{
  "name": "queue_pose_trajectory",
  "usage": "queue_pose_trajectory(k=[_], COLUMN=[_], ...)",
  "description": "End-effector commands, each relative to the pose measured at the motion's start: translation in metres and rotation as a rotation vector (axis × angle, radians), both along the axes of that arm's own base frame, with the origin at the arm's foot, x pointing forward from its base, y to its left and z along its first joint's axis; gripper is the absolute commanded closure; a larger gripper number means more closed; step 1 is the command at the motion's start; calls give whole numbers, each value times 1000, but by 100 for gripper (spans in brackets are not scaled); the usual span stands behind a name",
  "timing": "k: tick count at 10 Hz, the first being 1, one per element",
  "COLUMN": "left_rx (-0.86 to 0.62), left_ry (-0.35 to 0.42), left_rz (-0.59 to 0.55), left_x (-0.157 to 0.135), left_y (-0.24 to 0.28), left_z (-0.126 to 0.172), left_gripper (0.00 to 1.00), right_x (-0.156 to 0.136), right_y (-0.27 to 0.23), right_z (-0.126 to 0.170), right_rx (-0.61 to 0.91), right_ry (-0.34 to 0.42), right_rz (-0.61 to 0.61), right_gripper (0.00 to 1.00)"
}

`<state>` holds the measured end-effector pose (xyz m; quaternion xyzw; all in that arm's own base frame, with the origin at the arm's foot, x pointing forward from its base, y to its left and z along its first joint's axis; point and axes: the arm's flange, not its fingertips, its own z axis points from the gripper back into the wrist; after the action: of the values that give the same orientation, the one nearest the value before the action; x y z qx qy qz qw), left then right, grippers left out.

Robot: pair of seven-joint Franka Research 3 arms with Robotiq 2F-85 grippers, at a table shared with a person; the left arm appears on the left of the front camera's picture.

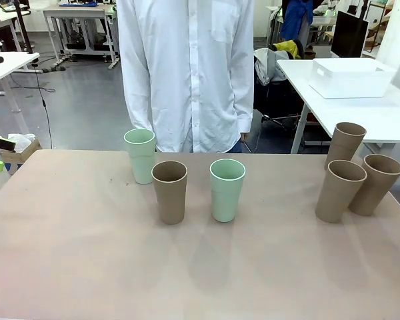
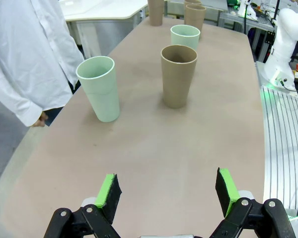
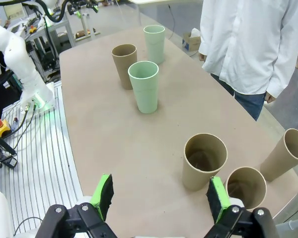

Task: Stack the cups and store them in the basket.
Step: Pick up two Reusable plastic cups , one in each hand.

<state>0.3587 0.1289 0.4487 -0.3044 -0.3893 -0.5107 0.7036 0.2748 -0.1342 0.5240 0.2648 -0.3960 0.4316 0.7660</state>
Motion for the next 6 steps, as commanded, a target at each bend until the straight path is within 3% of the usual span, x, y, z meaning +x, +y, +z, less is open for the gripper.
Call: queue_pose_trajectory(k=[1,6], left_rx=[-2,0], left_ry=[-10,0], left_rz=[-15,0], left_x=[-1,0], left_y=[2,0], left_z=[1,0], left_gripper=[0,0], right_x=[2,0], right_y=[-1,0], right_z=[2,0], right_rx=[11,0], right_ry=[-28,0], right_rz=[14,0], right_gripper=[0,0])
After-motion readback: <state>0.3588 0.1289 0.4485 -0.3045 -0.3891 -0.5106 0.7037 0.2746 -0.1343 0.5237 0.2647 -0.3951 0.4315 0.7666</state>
